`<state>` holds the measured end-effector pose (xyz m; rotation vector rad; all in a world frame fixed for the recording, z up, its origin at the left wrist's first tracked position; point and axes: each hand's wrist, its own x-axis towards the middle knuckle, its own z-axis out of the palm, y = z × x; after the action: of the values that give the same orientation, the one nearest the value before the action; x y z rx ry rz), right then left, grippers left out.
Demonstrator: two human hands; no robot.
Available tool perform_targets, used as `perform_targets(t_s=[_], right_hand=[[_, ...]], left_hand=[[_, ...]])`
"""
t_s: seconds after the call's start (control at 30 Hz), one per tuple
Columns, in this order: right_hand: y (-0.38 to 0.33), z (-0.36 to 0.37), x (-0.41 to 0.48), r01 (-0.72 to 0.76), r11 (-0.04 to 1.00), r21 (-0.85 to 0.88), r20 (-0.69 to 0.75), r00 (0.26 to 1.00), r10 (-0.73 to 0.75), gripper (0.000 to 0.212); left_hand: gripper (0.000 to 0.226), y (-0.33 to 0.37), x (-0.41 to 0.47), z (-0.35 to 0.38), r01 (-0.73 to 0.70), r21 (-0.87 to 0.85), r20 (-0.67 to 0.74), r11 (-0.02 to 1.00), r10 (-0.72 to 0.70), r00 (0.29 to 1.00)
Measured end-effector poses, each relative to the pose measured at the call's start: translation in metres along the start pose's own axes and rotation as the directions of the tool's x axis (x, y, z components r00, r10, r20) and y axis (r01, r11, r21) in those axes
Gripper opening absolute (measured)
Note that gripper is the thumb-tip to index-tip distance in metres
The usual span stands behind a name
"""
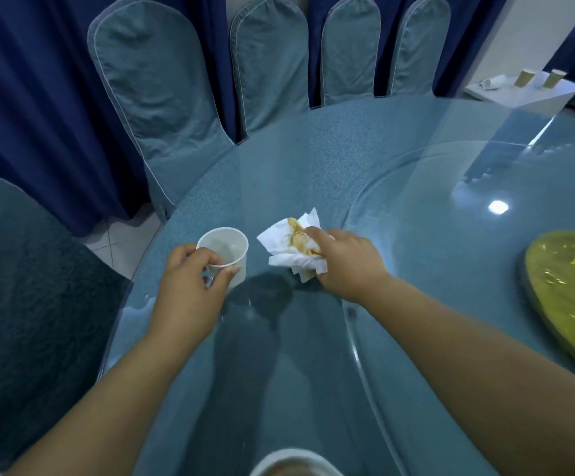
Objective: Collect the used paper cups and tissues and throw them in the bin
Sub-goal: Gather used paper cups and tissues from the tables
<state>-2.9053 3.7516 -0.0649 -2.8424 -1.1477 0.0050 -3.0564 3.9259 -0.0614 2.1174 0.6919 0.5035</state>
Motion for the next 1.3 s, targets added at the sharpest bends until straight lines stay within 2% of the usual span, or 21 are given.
perform_targets(t_s=[0.2,0.3,0.4,0.53,0.67,0.83,0.93,1.03,1.17,1.3], right_hand=[[-0.022,-0.038,-0.059,-0.073,0.956,0.285,-0.196,0.972,0.133,0.061],[-0.028,-0.059,-0.095,-0.153,0.921,0.358,-0.174,0.958,0.227,0.063],[-0.035,-0.074,-0.136,-0.225,0.891,0.395,-0.144,0.943,0.301,0.063],[-0.050,-0.087,-0.191,-0.293,0.829,0.476,-0.100,0.919,0.382,0.064],[-0.065,-0.092,-0.237,-0.336,0.774,0.537,-0.111,0.881,0.460,0.057],[-0.076,-0.091,-0.282,-0.385,0.705,0.596,-0.077,0.846,0.527,0.054],[-0.078,-0.091,-0.301,-0.418,0.662,0.622,-0.045,0.825,0.564,0.054],[-0.080,-0.095,-0.314,-0.442,0.657,0.611,-0.027,0.818,0.575,0.052],[-0.081,-0.102,-0.326,-0.446,0.675,0.589,-0.029,0.822,0.568,0.053],[-0.082,-0.106,-0.339,-0.480,0.653,0.585,0.001,0.806,0.591,0.056]], left_hand=[[0.012,0.042,-0.050,-0.045,-0.049,-0.122,-0.113,0.991,0.035,0.993],[0.022,0.064,-0.084,-0.066,-0.065,-0.235,-0.125,0.970,0.036,0.992],[0.022,0.074,-0.121,-0.082,-0.058,-0.348,-0.091,0.936,0.028,0.995],[0.025,0.089,-0.168,-0.101,0.012,-0.503,-0.008,0.864,-0.018,1.000],[0.035,0.100,-0.210,-0.110,0.012,-0.559,0.049,0.829,0.019,0.999],[0.048,0.091,-0.235,-0.101,-0.009,-0.436,0.175,0.900,0.095,0.980],[0.055,0.077,-0.238,-0.085,-0.052,-0.223,0.256,0.973,0.110,0.960],[0.082,0.069,-0.238,-0.072,-0.108,0.005,0.341,0.994,0.100,0.935],[0.109,0.051,-0.233,-0.053,-0.025,0.017,0.399,1.000,0.016,0.917],[0.102,0.034,-0.231,-0.038,0.032,-0.098,0.354,0.995,0.005,0.935]])
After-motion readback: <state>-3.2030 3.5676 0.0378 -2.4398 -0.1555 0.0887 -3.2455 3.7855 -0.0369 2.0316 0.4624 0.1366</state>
